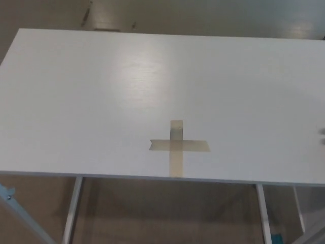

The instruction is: Use the left hand to take the pink dumpling toy on a person's hand and put it on the desk.

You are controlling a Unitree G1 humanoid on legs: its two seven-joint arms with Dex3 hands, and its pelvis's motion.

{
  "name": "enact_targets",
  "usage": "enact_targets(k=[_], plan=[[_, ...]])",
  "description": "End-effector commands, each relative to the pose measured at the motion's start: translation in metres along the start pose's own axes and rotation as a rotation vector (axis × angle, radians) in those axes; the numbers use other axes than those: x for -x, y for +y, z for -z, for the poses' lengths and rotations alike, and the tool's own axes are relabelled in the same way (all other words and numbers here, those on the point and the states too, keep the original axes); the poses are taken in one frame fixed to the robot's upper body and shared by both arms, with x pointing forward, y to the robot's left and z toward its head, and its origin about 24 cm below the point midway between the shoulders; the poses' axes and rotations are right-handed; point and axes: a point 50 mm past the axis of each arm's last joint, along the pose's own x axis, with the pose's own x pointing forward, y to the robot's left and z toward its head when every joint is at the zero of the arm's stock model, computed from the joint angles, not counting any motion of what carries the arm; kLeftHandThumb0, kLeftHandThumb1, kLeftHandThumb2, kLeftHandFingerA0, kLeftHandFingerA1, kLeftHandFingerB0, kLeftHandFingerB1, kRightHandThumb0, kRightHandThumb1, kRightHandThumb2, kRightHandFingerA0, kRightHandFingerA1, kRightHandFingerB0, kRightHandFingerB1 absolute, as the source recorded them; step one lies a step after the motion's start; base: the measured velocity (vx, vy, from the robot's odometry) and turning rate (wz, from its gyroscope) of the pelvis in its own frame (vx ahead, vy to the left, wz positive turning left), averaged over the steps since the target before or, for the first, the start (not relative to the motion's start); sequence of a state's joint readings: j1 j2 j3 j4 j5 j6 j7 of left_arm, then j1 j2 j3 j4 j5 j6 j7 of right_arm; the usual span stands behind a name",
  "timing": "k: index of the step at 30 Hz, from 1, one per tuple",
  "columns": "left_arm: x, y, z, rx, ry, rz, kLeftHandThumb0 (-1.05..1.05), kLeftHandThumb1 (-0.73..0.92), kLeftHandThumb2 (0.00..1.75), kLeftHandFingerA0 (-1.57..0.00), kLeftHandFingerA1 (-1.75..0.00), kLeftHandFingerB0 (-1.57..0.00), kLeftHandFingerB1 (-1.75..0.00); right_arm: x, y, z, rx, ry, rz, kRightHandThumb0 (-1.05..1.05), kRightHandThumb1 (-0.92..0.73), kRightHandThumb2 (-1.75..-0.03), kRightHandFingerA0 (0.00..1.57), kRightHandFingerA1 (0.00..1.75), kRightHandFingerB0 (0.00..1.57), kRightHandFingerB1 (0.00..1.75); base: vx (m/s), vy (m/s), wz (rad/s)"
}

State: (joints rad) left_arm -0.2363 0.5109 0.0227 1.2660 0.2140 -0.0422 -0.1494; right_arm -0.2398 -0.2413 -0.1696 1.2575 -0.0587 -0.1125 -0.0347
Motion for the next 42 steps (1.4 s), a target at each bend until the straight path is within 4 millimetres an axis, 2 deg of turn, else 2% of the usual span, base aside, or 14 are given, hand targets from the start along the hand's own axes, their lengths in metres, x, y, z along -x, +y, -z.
enact_targets(k=[1,17,18,30,38,42], plan=[[0.001,0.0,0.004,0.01,0.002,0.026,-0.44,0.51,0.73,-0.51,-0.49,-0.38,-0.44,0.001,-0.004,0.002,-0.015,-0.009,0.018,-0.17,-0.66,-0.59,0.63,0.46,0.5,0.42,0.0,0.0,0.0],[0.002,-0.004,0.014,-0.017,0.031,0.036,-0.45,0.51,0.73,-0.49,-0.48,-0.39,-0.44,0.004,-0.003,0.016,0.003,0.014,0.017,-0.17,-0.66,-0.59,0.62,0.46,0.51,0.42,0.0,0.0,0.0],[0.002,-0.004,0.014,-0.021,0.031,0.037,-0.38,0.6,0.58,-0.54,-0.39,-0.43,-0.35,0.004,-0.003,0.016,0.002,0.015,0.018,-0.18,-0.66,-0.59,0.62,0.46,0.51,0.42,0.0,0.0,0.0],[0.002,-0.003,0.015,-0.026,0.024,0.041,-0.38,0.6,0.58,-0.54,-0.39,-0.43,-0.35,0.004,-0.002,0.016,-0.005,0.014,0.017,-0.18,-0.66,-0.59,0.62,0.46,0.5,0.42,0.0,0.0,0.0],[0.002,0.001,0.01,-0.018,0.003,0.029,-0.38,0.61,0.58,-0.54,-0.39,-0.43,-0.35,0.004,-0.001,0.016,-0.01,0.012,0.011,-0.18,-0.66,-0.59,0.63,0.47,0.5,0.42,0.0,0.0,0.0],[0.002,-0.002,-0.002,-0.043,-0.087,0.025,-0.39,0.62,0.58,-0.48,-0.37,-0.43,-0.35,0.005,-0.001,0.019,-0.008,0.019,0.011,-0.18,-0.66,-0.59,0.62,0.46,0.5,0.42,0.0,0.0,0.0]])
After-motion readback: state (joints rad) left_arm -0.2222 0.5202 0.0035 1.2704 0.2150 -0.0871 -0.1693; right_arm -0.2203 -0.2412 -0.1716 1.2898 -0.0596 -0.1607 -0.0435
